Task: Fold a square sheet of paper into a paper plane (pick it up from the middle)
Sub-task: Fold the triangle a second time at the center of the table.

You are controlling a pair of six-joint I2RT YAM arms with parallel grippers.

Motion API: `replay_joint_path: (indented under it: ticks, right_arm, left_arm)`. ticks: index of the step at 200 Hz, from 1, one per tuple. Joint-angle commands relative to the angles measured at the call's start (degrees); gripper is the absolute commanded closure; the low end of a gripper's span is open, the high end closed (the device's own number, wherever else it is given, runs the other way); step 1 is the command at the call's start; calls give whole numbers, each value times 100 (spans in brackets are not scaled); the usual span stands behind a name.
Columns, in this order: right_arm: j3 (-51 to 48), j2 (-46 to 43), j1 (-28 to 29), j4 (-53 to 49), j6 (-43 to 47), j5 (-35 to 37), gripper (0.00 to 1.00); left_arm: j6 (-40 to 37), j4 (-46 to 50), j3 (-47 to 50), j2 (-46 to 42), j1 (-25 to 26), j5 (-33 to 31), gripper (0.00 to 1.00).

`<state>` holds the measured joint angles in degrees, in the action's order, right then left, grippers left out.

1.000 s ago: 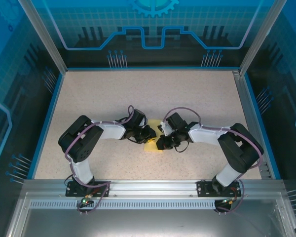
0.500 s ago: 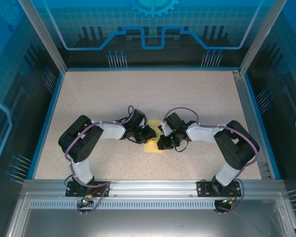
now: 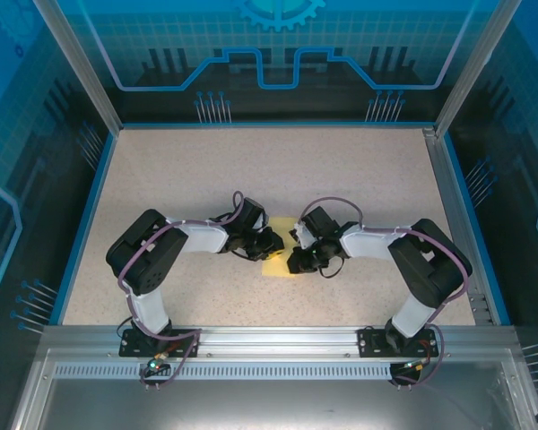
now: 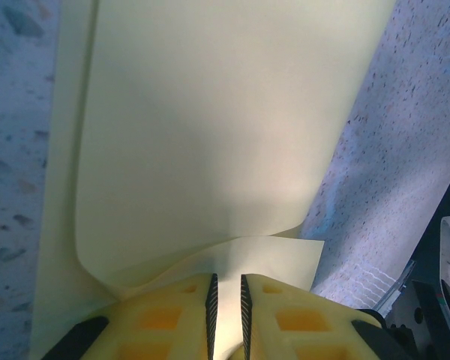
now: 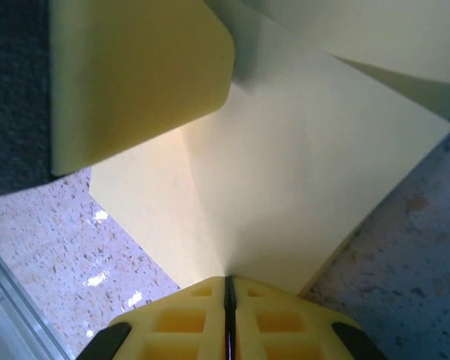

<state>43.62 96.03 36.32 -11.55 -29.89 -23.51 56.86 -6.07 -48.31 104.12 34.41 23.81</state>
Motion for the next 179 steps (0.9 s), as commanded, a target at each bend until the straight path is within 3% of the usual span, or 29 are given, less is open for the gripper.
replay_joint_path:
  ticks: [1,47,136,179]
  right_arm:
    - [-229,70,-102,-180,-77,-49,90]
    - [-191,-302,-125,-89,-282,-616,89]
    - [-423,154,-199,-228,-456,-446,90]
    - [-465,-446,-353,-7,-748,-932,89]
  left_arm:
    - [-112,70,76,127,44,-132,80]
    - [-109,70,59,135,45,-115,80]
    - [-108,81,58,146,46,-105,81]
    - [-107,96,58,144,45,-105,81]
